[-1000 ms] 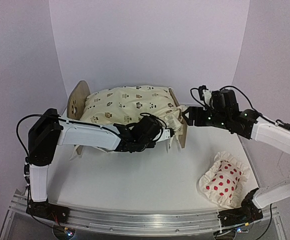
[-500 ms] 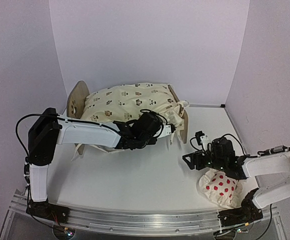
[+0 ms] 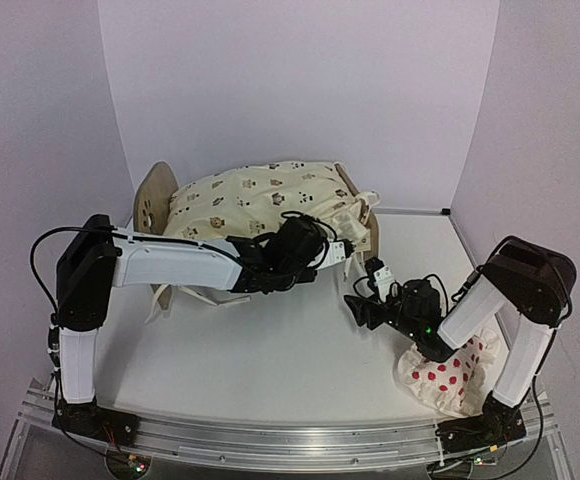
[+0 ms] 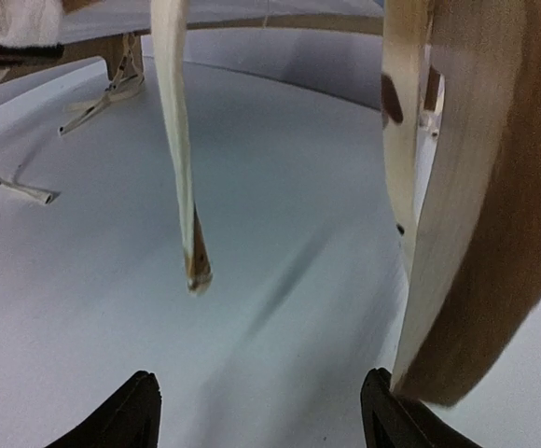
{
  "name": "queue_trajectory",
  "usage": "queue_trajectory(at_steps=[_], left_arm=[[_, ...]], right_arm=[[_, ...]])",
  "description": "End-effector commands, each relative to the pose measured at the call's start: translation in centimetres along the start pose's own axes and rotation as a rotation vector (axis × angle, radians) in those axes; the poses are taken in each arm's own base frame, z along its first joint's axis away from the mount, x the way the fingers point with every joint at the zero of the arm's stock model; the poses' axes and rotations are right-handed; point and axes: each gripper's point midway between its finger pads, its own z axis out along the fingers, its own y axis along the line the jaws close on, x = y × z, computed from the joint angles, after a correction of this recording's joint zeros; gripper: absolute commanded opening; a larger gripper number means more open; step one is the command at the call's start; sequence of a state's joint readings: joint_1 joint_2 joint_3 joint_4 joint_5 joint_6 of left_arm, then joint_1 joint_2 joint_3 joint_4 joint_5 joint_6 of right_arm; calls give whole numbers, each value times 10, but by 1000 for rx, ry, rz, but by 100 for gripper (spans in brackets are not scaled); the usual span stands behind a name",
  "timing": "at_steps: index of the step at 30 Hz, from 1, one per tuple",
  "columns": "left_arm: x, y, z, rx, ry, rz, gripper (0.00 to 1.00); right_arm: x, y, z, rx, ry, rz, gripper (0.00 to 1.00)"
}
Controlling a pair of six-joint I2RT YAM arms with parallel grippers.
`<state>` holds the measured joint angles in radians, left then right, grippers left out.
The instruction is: Set up the pet bed
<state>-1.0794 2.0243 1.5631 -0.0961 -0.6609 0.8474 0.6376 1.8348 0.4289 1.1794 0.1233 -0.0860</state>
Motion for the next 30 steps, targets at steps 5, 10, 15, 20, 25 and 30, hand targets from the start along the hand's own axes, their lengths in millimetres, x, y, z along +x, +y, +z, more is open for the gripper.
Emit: queue_trajectory(at_steps=[5,10,15,20,25,30], left_arm=[[-64,171,-84,-341,-267,-380,44],[-70,184,-91,-359,-284,-384,44],[-74,194,-97,-374,-297,-379,44],[-76,204,-101,-397,-301,-379,44],[-78,211,-105,-407,-311,-384,44],[-77,211,-105,-409,-307,-380,44]], right_arm=[[-44,-21,14,145,-134,-189,75],[-51,-24,14,160,-146,-204,76],[-56,-38,26,252,-144,-223,76],[-65,-41,42,286,-154,-279,76],[-78,-50,54,356,-168,-313,77],[-86,-68,54,475,-157,-331,76]])
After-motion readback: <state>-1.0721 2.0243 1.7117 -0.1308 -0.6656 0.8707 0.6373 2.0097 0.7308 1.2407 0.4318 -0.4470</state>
